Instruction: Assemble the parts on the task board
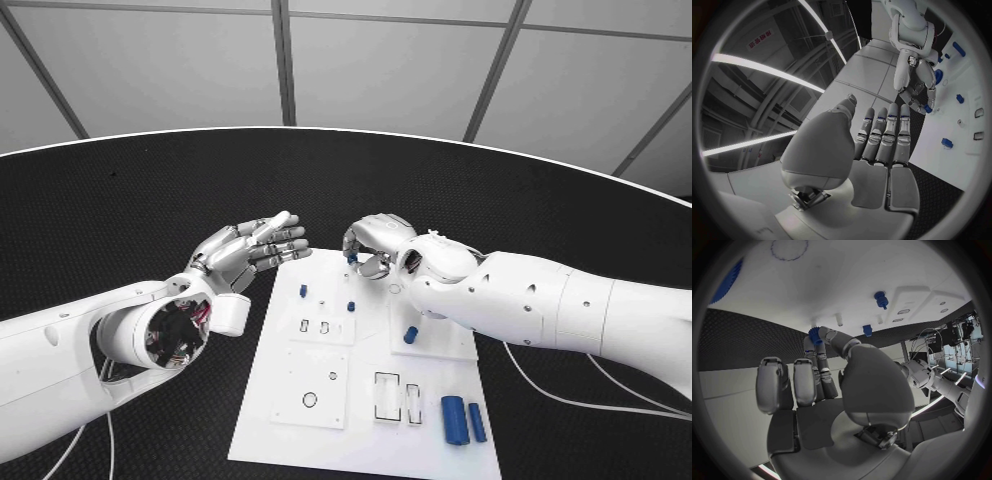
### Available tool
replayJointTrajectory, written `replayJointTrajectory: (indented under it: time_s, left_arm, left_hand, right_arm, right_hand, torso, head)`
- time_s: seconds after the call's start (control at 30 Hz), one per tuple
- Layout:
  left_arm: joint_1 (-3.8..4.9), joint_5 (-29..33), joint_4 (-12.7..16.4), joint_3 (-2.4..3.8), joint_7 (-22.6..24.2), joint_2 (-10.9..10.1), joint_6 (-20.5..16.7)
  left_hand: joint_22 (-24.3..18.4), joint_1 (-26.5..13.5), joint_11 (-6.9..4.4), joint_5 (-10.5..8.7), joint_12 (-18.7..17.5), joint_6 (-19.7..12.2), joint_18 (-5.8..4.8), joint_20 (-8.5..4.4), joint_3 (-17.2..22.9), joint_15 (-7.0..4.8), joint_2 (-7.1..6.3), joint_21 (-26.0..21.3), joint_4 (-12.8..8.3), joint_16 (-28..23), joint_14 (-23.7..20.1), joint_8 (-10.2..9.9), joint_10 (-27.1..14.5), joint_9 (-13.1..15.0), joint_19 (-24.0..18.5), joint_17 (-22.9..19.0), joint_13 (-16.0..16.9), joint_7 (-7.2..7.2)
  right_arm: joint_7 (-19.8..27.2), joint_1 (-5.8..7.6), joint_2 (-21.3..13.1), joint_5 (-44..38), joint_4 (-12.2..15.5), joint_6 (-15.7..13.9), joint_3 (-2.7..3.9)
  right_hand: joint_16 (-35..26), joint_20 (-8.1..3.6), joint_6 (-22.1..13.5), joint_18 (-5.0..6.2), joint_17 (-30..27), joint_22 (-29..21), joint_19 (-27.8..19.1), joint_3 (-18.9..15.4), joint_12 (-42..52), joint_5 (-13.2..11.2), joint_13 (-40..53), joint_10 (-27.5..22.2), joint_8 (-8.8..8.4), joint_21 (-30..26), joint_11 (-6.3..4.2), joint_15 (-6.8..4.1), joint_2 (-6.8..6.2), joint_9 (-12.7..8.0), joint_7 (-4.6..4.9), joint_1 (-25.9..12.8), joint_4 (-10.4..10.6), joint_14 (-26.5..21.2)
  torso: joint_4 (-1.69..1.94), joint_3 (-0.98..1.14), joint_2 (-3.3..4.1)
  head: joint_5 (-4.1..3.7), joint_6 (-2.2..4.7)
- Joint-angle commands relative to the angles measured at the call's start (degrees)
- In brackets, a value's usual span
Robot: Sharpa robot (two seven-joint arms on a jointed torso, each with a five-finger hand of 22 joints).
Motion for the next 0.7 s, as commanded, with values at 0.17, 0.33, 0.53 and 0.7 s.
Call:
replayJointTrajectory:
  time_s: [0.17,0.33,0.53,0.7]
  left_arm:
    - [0.05,0.0,0.0,0.00,-0.1,0.0,0.0]
    - [0.07,0.0,0.0,0.00,-0.1,0.0,0.0]
    - [0.09,0.0,0.0,0.00,-0.1,0.0,0.1]
    - [0.10,0.0,0.0,0.00,-0.2,0.1,0.1]
  left_hand:
    - [-0.1,-0.2,0.25,0.26,-0.5,-0.4,0.84,-0.03,-0.3,0.12,-0.18,-0.2,-0.1,-0.3,-0.3,-0.3,-0.3,-0.1,-0.4,-0.1,-0.1,2.70]
    - [-0.1,-0.2,0.25,0.26,-0.5,-0.4,0.84,-0.03,-0.3,0.12,-0.18,-0.2,-0.1,-0.3,-0.3,-0.3,-0.3,-0.1,-0.4,-0.1,-0.1,2.70]
    - [-0.1,-0.2,0.26,0.25,-0.5,-0.4,0.84,-0.03,-0.3,0.13,-0.19,-0.2,-0.1,-0.3,-0.3,-0.3,-0.3,-0.1,-0.4,-0.1,-0.1,2.71]
    - [-0.1,-0.2,0.26,0.25,-0.5,-0.4,0.84,-0.03,-0.3,0.13,-0.19,-0.2,-0.1,-0.3,-0.3,-0.3,-0.3,-0.1,-0.4,-0.1,-0.1,2.71]
  right_arm:
    - [-0.2,0.00,-0.1,0.0,-0.1,1.2,0.00]
    - [-0.2,0.00,0.0,0.0,-0.2,1.9,-0.01]
    - [-0.4,0.00,0.1,0.0,-0.5,2.2,-0.01]
    - [-0.4,0.00,0.3,0.0,-0.8,2.0,-0.01]
  right_hand:
    - [0.4,-0.36,0.1,-0.66,0.1,0.9,0.9,0.0,0.2,0.2,3.0,1.8,0.38,0.3,-1.59,-0.39,-0.08,0.1,0.11,0.3,0.0,2.7]
    - [0.4,-0.35,0.1,-0.65,0.0,0.9,0.9,0.0,0.2,0.1,3.1,1.8,0.39,0.3,-1.59,-0.38,-0.11,0.2,0.11,0.3,0.1,2.7]
    - [0.4,-0.34,0.0,-0.63,-0.1,0.7,0.8,0.0,0.2,0.1,3.1,1.7,0.38,0.2,-1.59,-0.37,-0.15,0.2,0.11,0.2,0.1,2.7]
    - [0.2,-0.09,-1.6,-0.55,-0.5,0.4,0.5,0.1,-0.8,-0.2,3.3,-0.1,-0.37,0.0,-1.12,-0.02,-0.29,0.6,0.43,-0.3,0.4,2.5]
  torso:
    - [-0.11,0.05,0.03]
    - [-0.09,0.06,0.09]
    - [-0.02,-0.02,0.18]
    - [0.02,-0.08,0.20]
  head:
    - [0.12,-0.24]
    - [0.21,-0.29]
    - [0.17,-0.26]
    - [0.07,-0.30]
